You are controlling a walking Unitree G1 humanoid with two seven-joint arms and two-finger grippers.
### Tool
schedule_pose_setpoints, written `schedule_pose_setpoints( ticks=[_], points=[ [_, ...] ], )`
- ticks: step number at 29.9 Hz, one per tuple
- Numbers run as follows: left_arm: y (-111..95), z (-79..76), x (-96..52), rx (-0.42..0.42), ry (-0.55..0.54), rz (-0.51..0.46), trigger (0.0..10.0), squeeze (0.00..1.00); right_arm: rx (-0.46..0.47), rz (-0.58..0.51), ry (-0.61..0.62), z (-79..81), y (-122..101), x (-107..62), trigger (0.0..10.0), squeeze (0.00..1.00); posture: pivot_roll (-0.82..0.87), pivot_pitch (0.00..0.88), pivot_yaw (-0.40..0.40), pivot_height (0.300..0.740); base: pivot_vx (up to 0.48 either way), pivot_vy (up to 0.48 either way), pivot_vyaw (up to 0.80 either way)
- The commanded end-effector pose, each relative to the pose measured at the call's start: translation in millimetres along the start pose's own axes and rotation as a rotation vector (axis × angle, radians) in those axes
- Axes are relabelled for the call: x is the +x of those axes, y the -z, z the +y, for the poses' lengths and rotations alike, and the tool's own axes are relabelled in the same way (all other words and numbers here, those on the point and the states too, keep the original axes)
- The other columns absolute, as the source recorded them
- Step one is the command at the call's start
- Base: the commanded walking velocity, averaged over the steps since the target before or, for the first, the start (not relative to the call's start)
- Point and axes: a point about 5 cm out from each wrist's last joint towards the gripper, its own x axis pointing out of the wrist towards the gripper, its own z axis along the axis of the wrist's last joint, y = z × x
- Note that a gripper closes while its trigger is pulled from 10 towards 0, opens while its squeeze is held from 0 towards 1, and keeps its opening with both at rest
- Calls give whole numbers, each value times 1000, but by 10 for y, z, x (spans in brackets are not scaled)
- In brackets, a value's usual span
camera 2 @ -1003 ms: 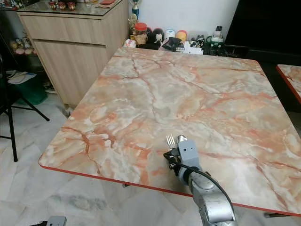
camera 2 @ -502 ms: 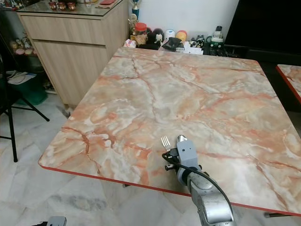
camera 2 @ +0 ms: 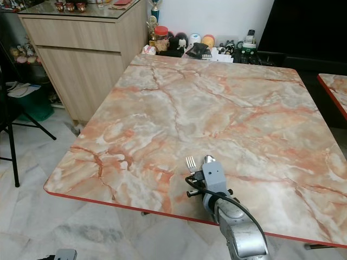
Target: Setting the table
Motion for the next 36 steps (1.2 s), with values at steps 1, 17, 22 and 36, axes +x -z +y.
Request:
schedule_pose_setpoints(
  ticks=[1,17,22,36],
  points=[
    [94,-13,-23,2,6,41,10000,0,33,73,19,-29,194,1,0,0,-48,143,-16,740,0,0,0],
    [103,-12,-23,12,-1,50,10000,0,27,-225,138,-131,-239,-21,10000,0,-47,134,-18,740,0,0,0],
    [79,22,-20,14,-21,42,10000,0,47,-371,166,-162,-477,-100,10000,0,-48,131,-16,740,0,0,0],
    [25,153,-27,22,-66,27,10000,0,32,-608,207,-177,-813,-279,10000,0,-45,101,-13,740,0,0,0]
  ],
)
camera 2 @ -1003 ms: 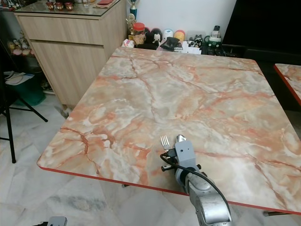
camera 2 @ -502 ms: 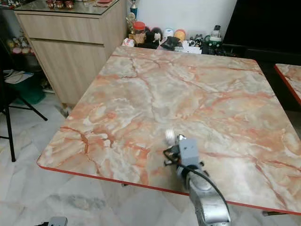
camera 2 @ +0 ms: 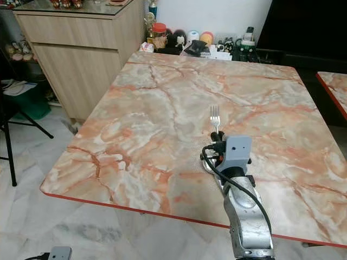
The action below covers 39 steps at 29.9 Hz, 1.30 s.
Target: Setting the table
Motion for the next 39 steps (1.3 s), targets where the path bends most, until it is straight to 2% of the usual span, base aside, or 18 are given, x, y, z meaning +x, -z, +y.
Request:
schedule_pose_setpoints(
  ticks=[1,6,9,16,22,29,39],
  points=[
    [80,36,-28,11,-7,28,10000,0,-4,-43,9,-16,-90,-14,10000,0,-50,96,-11,740,0,0,0],
    [65,53,-26,26,-2,27,10000,0,-6,-31,50,-113,-55,-86,10000,0,-61,79,-7,740,0,0,0],
    [58,56,-24,33,0,27,10000,0,-1,-40,65,-149,-59,-109,10000,0,-62,66,-5,740,0,0,-756],
    [19,27,-8,60,16,17,10000,0,-1,-72,62,-120,-99,-67,10000,0,-59,43,-3,740,0,0,-785],
    [24,22,-8,66,17,20,10000,0,21,-106,72,-102,-148,-40,10000,0,-57,37,-2,740,0,-301,-719],
    [2,42,-2,65,2,19,10000,0,-3,-129,71,-102,-204,6,10000,0,-51,82,-5,740,0,-467,0],
    [44,34,-17,69,6,26,10000,0,18,-148,78,-58,-235,49,10000,0,-47,114,0,740,0,-480,0]
  ],
)
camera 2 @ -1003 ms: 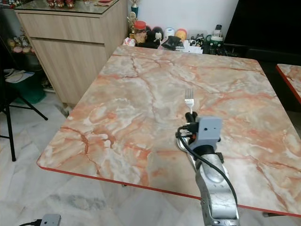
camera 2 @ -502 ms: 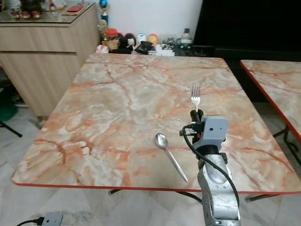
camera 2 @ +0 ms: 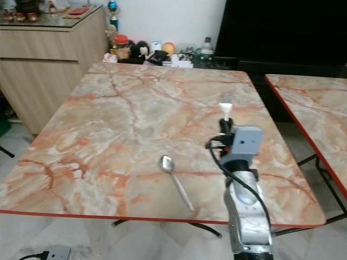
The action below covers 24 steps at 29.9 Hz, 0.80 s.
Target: Setting the table
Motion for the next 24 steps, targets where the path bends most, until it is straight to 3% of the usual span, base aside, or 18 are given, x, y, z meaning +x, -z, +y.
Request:
schedule_pose_setpoints(
  ticks=[1,24],
  points=[
    [71,-50,-15,1,15,22,10000,0,-11,4,33,-92,15,-22,10000,0,-47,114,0,740,0,-472,0],
    [126,-33,-31,-3,-3,45,10000,0,-28,-19,65,-173,-30,-67,10000,0,-66,110,-6,740,0,-472,0]
  ],
)
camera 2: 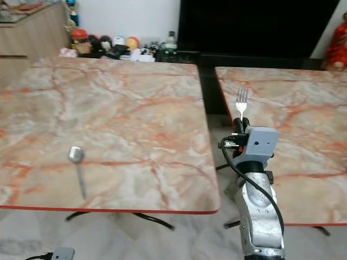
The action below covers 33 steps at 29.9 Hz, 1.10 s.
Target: Setting the table
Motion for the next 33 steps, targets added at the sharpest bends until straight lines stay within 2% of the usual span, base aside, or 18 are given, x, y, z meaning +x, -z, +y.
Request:
schedule_pose_setpoints(
  ticks=[1,7,14,33],
  points=[
    [73,17,-20,-2,-11,29,10000,0,-6,-27,11,-42,-70,16,10000,0,-67,110,-5,740,0,-469,0],
    [73,34,-22,-1,-16,31,10000,0,-7,-42,14,-51,-105,29,10000,0,-70,108,-2,740,0,-468,0],
    [64,24,-16,4,-14,32,10000,0,-29,-123,78,-160,-279,58,10000,0,-73,110,-1,740,0,-470,0],
    [74,7,-15,20,-3,42,10000,0,-54,-126,108,-232,-301,52,10000,0,-95,77,3,740,0,-469,0]
  ],
)
